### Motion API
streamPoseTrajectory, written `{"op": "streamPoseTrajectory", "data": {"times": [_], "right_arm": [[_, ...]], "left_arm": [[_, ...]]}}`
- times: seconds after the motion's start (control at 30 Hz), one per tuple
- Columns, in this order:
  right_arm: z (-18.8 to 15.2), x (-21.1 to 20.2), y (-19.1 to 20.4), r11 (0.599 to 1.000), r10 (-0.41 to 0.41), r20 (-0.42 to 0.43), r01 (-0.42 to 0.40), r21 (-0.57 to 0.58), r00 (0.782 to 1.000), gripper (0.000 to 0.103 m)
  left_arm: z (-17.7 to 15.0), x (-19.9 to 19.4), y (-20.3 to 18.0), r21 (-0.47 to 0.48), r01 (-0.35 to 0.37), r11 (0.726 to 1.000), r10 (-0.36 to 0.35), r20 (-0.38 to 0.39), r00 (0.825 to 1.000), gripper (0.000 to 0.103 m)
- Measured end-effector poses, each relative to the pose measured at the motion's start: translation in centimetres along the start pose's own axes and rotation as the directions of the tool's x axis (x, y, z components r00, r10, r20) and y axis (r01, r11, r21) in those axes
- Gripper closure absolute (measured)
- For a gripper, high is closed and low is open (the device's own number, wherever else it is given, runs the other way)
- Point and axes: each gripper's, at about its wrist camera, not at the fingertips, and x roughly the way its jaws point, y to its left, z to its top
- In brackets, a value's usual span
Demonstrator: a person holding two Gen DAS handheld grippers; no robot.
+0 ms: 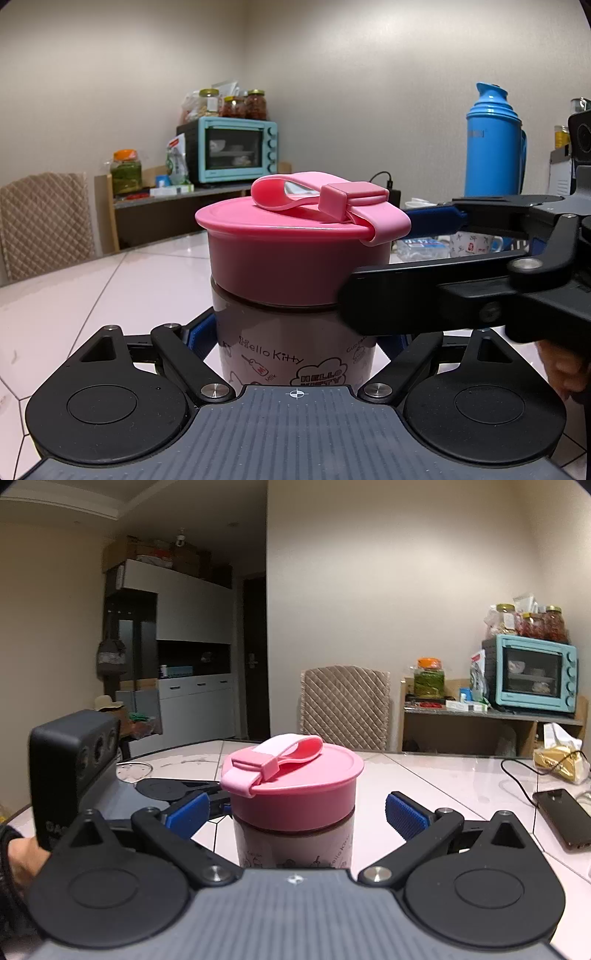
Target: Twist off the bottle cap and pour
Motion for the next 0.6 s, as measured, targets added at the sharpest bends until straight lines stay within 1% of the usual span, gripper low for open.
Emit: {"op": "streamPoseTrajectory", "data": {"times": [0.2,0.6], "right_arm": [[-0.16,0.4,0.32,1.0,-0.029,0.006,0.029,0.004,1.0,0.0],[-0.25,0.88,0.86,0.999,-0.05,0.007,0.05,0.011,0.999,0.004]], "left_arm": [[-0.13,-0.09,-0.21,0.001,0.0,1.0,0.0,0.001,1.0,0.013],[-0.15,-0.15,-0.35,0.001,-0.001,1.0,0.001,0.001,1.0,0.013]]}}
